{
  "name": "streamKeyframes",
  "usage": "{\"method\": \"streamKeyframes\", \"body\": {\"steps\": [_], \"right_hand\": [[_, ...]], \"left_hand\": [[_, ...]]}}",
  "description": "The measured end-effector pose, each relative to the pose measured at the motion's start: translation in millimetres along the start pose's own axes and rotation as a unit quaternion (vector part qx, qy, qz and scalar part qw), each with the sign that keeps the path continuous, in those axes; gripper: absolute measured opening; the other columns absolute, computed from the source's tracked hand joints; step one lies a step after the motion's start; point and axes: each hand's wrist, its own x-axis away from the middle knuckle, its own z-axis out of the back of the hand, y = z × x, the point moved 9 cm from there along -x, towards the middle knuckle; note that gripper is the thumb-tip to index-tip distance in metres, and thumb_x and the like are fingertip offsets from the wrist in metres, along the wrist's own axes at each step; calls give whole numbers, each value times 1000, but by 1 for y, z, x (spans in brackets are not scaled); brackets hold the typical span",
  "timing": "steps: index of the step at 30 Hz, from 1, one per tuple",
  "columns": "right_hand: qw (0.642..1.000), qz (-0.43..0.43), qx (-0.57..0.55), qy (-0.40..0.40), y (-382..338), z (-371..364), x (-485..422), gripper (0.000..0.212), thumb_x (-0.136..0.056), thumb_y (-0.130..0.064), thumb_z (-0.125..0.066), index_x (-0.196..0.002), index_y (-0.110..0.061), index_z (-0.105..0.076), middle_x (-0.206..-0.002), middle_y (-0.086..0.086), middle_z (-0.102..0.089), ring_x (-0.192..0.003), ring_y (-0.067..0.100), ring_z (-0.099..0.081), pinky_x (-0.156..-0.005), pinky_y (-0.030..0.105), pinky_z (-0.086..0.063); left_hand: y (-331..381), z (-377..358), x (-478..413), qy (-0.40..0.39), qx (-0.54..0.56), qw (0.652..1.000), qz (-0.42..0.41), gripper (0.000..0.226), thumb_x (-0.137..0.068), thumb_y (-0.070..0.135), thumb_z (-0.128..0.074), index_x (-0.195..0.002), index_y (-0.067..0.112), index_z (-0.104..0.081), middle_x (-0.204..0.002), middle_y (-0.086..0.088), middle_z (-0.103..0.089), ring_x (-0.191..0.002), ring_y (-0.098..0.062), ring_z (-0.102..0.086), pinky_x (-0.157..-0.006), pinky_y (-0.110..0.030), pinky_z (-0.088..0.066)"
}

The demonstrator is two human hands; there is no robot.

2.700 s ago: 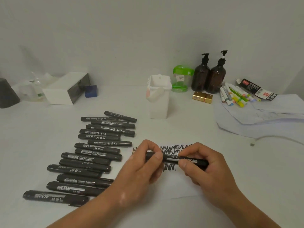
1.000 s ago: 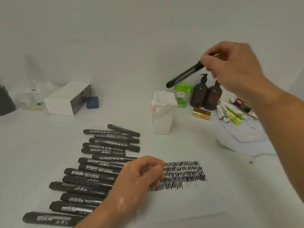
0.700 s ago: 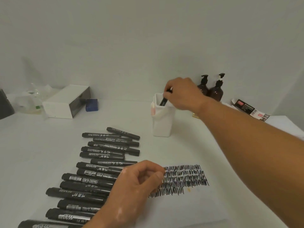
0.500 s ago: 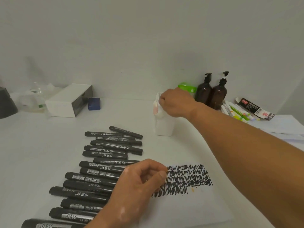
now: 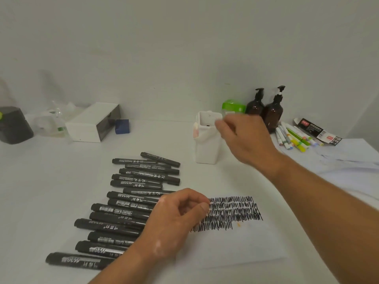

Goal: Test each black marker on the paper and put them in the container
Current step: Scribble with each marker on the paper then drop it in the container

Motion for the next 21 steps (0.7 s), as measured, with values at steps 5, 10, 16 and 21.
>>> {"method": "streamKeyframes", "body": {"steps": [5, 10, 16, 21], "right_hand": [[992, -46, -64, -101, 24, -20, 116, 23, -91, -42, -67, -68, -42, -61, -62, -19, -65, -72, 1, -61, -62, 13, -35], [992, -55, -58, -97, 43, -28, 167, 28, -82, -34, -78, -65, -46, -60, -65, -18, -65, -78, 6, -60, -64, 13, -37], [982, 0, -125, -145, 29, -33, 177, 17, -75, -26, -84, -80, -38, -72, -75, -20, -67, -84, 4, -62, -77, 15, -44], [974, 9, -138, -179, 27, -37, 182, 18, -75, -26, -86, -85, -35, -74, -83, -24, -66, -91, 2, -61, -80, 8, -40]], "left_hand": [[14, 6, 4, -6, -81, 996, -22, 7, -92, 23, -72, -90, 29, -76, -77, 7, -72, -72, -9, -65, -71, -29, -57], [32, 52, 32, 21, -313, 946, -86, 9, -91, 25, -71, -88, 34, -71, -76, 18, -68, -68, -3, -64, -61, -11, -47], [17, 111, 105, 10, -511, 856, -84, 16, -78, 28, -74, -89, 36, -65, -89, 24, -60, -85, 0, -59, -72, -20, -49], [2, 103, 119, 46, -513, 851, -104, 19, -82, 32, -67, -100, 31, -72, -97, 21, -61, -92, -6, -59, -78, -30, -53]]}}
